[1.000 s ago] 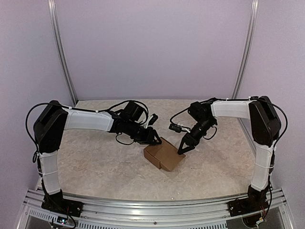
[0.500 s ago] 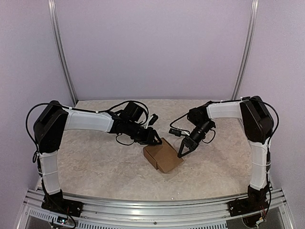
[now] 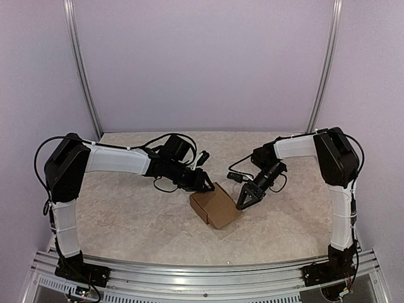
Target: Fold the paper box
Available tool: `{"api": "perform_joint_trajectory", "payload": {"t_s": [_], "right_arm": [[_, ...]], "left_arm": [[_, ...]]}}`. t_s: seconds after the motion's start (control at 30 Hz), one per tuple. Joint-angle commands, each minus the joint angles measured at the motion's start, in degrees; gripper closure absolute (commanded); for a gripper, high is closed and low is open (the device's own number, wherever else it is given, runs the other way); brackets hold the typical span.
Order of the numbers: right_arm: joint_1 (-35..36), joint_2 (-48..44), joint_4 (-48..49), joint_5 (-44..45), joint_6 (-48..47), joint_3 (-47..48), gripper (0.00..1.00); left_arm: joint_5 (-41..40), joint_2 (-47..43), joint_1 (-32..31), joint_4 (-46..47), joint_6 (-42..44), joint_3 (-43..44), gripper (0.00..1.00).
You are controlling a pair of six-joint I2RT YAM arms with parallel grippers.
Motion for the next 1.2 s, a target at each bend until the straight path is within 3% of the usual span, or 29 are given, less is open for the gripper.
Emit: {"api": "perform_joint_trajectory", "payload": {"t_s": [0.0, 0.37, 0.7, 0.9, 1.17], "right_arm": [[-0.25, -2.87, 3.22, 1.81, 3.27, -1.92, 0.54], [0.51, 0.84, -3.02, -11.32, -3.35, -0.08, 0.48], [3.26, -1.1, -0.55, -7.29, -1.11, -1.99, 0.53], [3.53, -1.38, 2.38, -1.78, 2.08, -3.78, 0.47], [4.0, -1.09, 1.86, -7.06, 1.83, -4.15, 0.48]], "left_arm": [[-1.73, 1.93, -0.24, -3.81, -0.64, -2.14, 0.64], [-1.43, 2.93, -0.29, -3.32, -1.04, -2.47, 0.64], [-1.52, 2.4, -0.24, -1.89, -1.46, -4.1, 0.64], [-1.51, 2.16, -0.32, -1.79, -1.81, -3.99, 0.64], [-1.58, 2.63, -0.33, -2.13, -2.06, -3.23, 0.64]]}}
